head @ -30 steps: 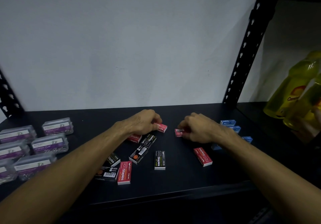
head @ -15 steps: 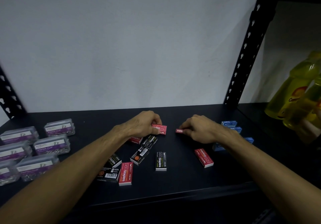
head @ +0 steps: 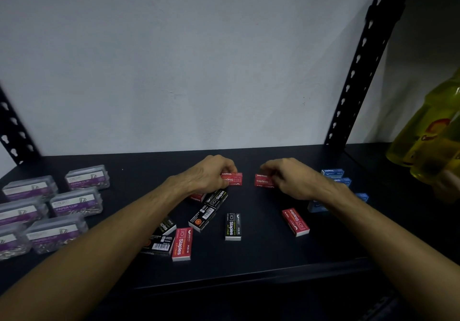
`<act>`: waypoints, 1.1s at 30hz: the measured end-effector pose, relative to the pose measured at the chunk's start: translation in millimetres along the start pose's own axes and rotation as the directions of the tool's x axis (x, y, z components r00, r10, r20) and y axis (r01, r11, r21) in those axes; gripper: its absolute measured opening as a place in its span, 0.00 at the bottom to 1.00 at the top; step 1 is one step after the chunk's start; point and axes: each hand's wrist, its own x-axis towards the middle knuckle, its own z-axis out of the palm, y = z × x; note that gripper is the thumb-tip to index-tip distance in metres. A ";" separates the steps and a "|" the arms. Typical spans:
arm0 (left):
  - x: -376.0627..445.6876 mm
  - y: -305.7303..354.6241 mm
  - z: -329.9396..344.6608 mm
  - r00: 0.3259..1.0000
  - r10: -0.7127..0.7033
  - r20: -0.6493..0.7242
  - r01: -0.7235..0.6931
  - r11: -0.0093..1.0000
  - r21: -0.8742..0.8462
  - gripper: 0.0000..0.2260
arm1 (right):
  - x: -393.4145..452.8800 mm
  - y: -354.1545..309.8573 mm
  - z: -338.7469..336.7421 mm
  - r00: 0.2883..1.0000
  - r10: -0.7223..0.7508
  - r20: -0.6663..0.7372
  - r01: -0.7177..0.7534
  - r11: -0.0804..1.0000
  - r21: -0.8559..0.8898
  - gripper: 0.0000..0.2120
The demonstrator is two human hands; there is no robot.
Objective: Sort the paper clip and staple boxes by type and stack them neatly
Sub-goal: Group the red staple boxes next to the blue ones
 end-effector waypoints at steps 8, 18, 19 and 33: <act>1.6 5.9 -2.5 0.998 -0.010 0.056 0.008 1.000 0.027 0.15 | -1.2 -1.8 -0.4 1.000 0.010 0.004 -0.009 1.000 -0.009 0.17; 2.7 7.3 -0.9 1.000 -0.023 0.001 0.023 0.999 -0.029 0.09 | -4.5 -4.5 -2.0 0.999 0.041 -0.028 -0.043 0.994 -0.101 0.15; 3.0 6.9 -1.0 0.999 -0.028 -0.021 0.026 0.998 -0.061 0.08 | -4.5 -4.5 -4.2 0.998 0.050 -0.034 -0.052 0.997 -0.061 0.14; -2.4 4.8 0.8 0.995 -0.012 -0.103 -0.012 0.972 -0.234 0.16 | 3.7 -20.3 4.0 0.982 0.167 -0.084 -0.122 0.913 0.389 0.08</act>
